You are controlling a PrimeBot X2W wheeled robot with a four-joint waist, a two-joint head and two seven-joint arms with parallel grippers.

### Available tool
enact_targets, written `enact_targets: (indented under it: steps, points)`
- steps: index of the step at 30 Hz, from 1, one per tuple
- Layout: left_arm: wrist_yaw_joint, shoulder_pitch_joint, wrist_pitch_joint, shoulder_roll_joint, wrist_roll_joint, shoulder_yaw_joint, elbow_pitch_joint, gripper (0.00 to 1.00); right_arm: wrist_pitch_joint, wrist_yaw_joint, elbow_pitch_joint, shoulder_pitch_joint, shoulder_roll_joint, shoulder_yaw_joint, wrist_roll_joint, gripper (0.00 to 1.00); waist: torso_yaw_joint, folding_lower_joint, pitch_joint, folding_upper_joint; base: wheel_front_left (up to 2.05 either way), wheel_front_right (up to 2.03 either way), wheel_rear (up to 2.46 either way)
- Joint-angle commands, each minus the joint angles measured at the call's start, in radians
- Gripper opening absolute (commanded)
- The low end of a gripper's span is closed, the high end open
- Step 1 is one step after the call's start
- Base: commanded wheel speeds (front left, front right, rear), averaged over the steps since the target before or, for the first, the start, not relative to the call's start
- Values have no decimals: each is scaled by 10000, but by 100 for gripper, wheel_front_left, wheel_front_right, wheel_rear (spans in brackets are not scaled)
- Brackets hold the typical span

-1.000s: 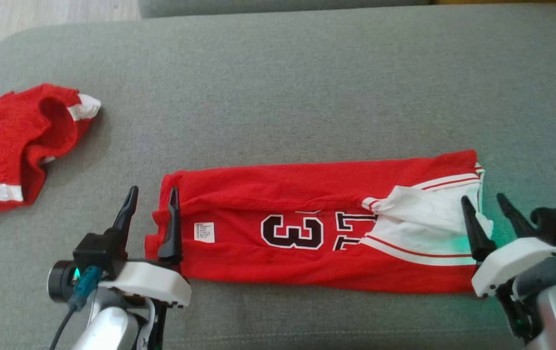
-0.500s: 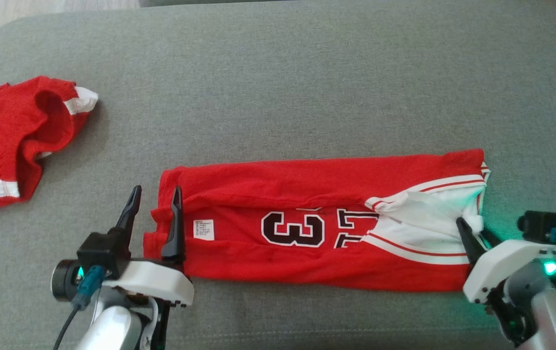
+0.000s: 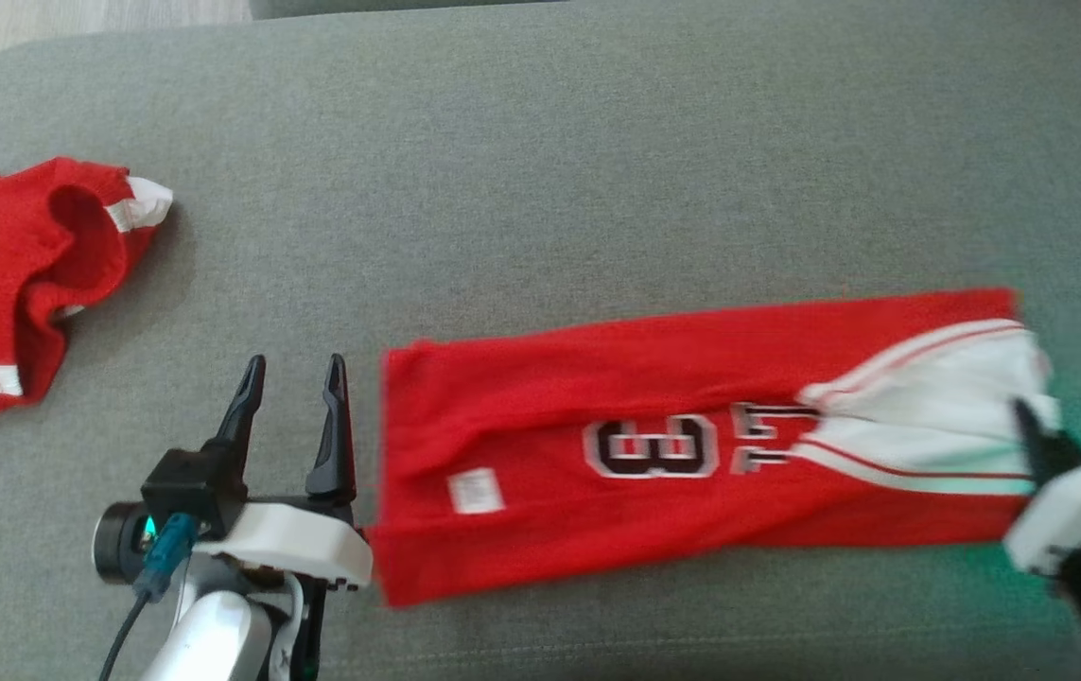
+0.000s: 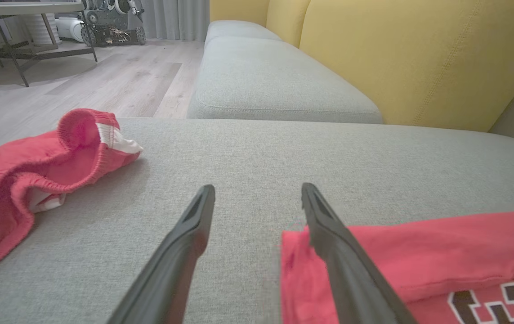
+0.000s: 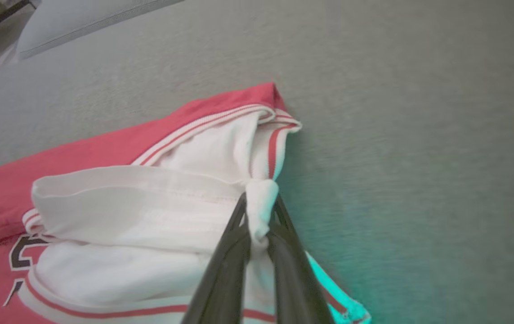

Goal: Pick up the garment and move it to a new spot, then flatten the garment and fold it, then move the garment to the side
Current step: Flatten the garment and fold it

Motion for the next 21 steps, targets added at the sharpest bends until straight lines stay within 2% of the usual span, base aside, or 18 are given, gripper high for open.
enact_targets:
  steps: [1,7,10,15,16,21]
  points:
    - [-38,-374,-124,38,107,411,-324,100,-96,-9,-483,246,-485,-399,39,0,-18,0,-24,0,0,0,0]
    - [-93,-347,-124,-74,146,463,-309,100,101,-9,-724,548,-788,-1269,-5,0,-63,0,-64,0,0,0,0]
    - [-128,-312,-124,-116,163,516,-292,100,148,-9,-1191,526,-795,-1202,-77,0,-126,0,-102,0,0,0,0]
    - [-198,-257,-124,-150,193,602,-274,100,441,-9,-3057,257,-840,-137,-374,0,-254,0,-191,0,0,0,0]
    - [-237,-251,-124,-174,204,606,-257,100,682,-9,-3927,127,-838,425,-529,0,-276,0,-235,0,0,0,0]
    - [-320,-247,-124,-232,226,615,-198,100,1488,-9,-5372,-291,-419,2122,-686,0,-278,0,-347,0,0,0,0]
